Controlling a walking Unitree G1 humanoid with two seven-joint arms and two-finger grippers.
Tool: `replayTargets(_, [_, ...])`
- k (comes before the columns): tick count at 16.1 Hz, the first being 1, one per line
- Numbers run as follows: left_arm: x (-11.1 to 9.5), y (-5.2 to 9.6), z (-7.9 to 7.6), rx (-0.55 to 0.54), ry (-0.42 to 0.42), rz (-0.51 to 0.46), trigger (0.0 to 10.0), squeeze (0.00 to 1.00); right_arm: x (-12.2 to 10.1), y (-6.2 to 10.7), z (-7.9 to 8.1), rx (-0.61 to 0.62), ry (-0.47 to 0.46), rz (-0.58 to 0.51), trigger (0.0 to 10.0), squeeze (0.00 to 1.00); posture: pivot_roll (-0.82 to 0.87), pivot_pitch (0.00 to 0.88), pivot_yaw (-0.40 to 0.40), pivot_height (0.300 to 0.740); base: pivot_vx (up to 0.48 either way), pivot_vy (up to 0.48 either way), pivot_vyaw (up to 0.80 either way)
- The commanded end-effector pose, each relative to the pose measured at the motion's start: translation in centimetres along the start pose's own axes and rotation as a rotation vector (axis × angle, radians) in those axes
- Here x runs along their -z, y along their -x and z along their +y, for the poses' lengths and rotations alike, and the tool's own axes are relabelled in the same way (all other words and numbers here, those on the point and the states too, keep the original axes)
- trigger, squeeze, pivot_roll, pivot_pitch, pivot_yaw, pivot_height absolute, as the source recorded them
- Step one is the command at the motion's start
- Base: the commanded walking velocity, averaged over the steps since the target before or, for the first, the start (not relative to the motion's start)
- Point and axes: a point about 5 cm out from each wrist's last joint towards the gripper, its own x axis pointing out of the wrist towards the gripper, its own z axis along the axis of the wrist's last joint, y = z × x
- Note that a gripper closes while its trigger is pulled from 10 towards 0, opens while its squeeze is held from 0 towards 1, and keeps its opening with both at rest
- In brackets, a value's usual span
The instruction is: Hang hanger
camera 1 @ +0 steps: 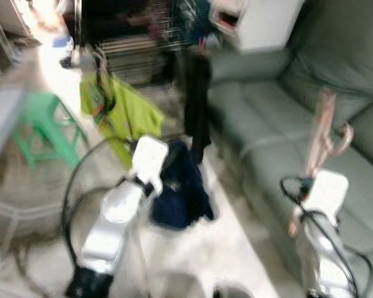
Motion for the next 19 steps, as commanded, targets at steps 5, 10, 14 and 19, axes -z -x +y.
replayTargets(5, [-0.28, -0.38, -0.11, 0.021, -0.011, -0.011, 10.0, 0.0, -0.69, -0.13, 1.07, -0.05, -0.009, -0.03, 10.0, 0.0, -0.05, 0.03, 0.031, 0.74, 0.0, 0.055, -0.48])
replayTargets(10, [-0.36, -0.59, -0.17, 0.028, -0.01, -0.014, 10.0, 0.0, -0.59, -0.11, 1.29, -0.058, -0.014, -0.026, 10.0, 0.0, -0.05, 0.029, 0.033, 0.74, 0.0, 0.47, 0.0])
replayTargets(14, [-0.38, -0.47, -0.44, 0.051, -0.04, -0.027, 10.0, 0.0, -0.79, -0.21, 1.12, -0.057, -0.004, -0.039, 10.0, 0.0, -0.05, 0.029, 0.033, 0.74, 0.0, 0.48, 0.0])
replayTargets(19, [-0.53, -1.04, -1.03, 0.097, -0.083, -0.045, 10.0, 0.0, -0.82, -0.27, 1.4, -0.074, 0.025, -0.049, 10.0, 0.0, -0.05, 0.023, 0.033, 0.74, 0.0, 0.48, 0.0])
